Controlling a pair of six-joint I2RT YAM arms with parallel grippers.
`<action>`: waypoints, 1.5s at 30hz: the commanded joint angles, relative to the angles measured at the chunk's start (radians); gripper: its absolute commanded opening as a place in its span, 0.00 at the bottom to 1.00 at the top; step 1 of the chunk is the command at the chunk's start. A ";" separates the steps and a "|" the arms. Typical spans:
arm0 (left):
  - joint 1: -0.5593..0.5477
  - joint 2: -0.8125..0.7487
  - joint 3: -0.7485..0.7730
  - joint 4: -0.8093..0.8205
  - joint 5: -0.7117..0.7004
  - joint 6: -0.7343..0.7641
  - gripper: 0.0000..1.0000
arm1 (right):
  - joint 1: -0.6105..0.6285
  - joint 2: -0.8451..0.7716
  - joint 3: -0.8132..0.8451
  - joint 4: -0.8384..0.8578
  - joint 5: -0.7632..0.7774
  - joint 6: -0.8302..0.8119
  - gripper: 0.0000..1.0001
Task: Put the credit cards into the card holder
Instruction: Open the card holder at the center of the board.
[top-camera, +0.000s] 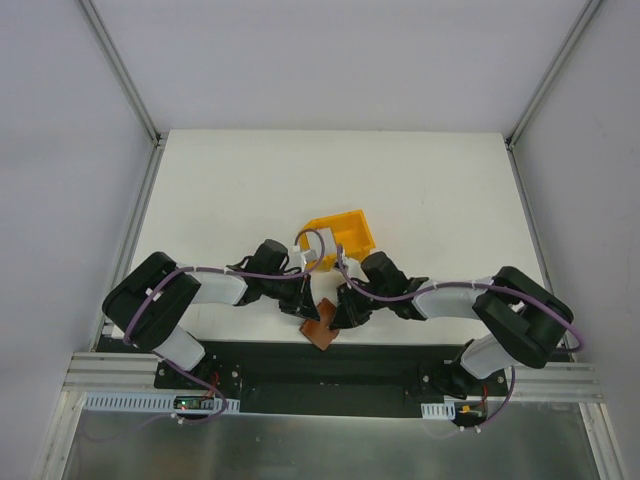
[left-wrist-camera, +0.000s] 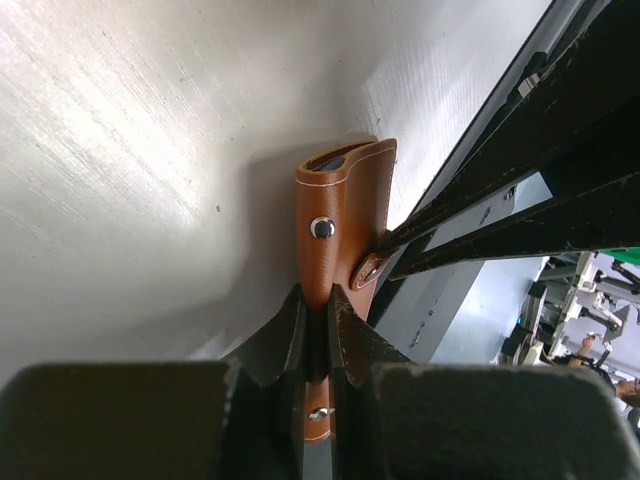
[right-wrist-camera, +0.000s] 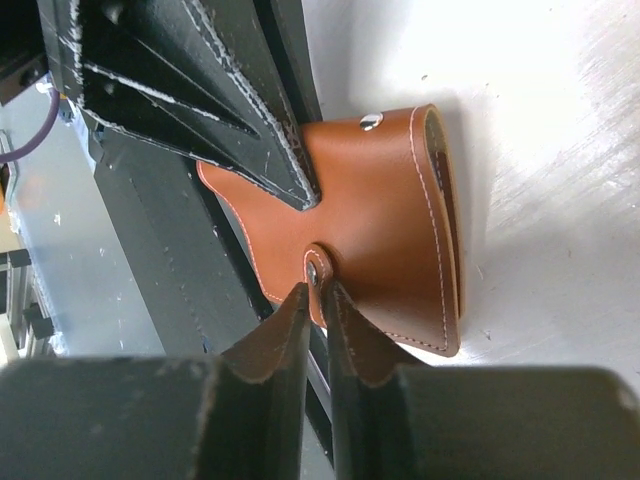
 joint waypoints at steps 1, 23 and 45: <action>0.012 -0.027 0.023 0.034 -0.153 -0.002 0.00 | 0.050 0.028 0.023 -0.085 -0.118 -0.025 0.11; 0.034 -0.151 -0.027 -0.090 -0.363 -0.027 0.00 | 0.054 -0.064 -0.037 -0.066 -0.057 -0.007 0.15; -0.003 -0.403 -0.155 -0.122 -0.489 -0.137 0.00 | 0.053 -0.092 0.107 -0.137 0.271 0.266 0.58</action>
